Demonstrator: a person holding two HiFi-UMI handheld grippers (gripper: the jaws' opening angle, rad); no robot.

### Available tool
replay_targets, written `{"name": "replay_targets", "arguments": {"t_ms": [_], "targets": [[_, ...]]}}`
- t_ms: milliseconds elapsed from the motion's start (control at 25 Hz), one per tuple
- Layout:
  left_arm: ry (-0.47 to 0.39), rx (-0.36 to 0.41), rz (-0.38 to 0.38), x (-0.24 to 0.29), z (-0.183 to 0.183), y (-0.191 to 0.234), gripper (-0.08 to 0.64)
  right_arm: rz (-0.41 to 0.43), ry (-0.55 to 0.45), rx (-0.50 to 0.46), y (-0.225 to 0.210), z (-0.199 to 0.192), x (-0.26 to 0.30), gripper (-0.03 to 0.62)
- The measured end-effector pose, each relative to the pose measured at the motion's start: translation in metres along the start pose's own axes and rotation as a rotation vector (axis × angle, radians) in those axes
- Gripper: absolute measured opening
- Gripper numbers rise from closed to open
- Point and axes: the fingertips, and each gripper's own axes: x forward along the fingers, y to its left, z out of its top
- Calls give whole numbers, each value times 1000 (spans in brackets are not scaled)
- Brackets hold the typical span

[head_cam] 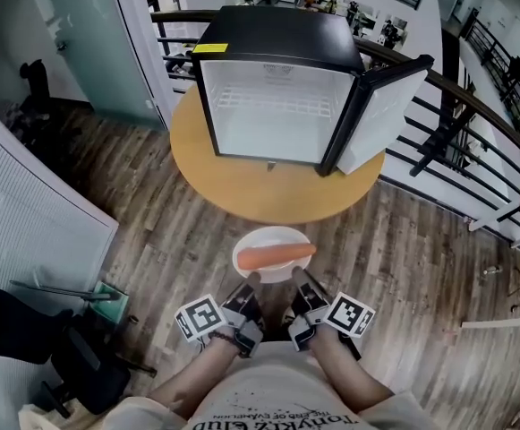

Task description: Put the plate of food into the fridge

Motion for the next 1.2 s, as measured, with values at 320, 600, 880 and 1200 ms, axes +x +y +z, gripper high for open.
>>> {"name": "replay_targets", "arguments": {"t_ms": [320,600,880,1200], "targets": [[5,-30,-57,3,4,-5,40,-12,-1,-7,0,-2,4,46],[2,-27,-29,27,18,5,40,-10,2,0,-11,16,26,46],[-6,-20,-4,71,46,7,40,6,13,12,-21,53,65,46],[-12,11,13,121,79,3,40,24,20,11,-24,99,107,46]]}}
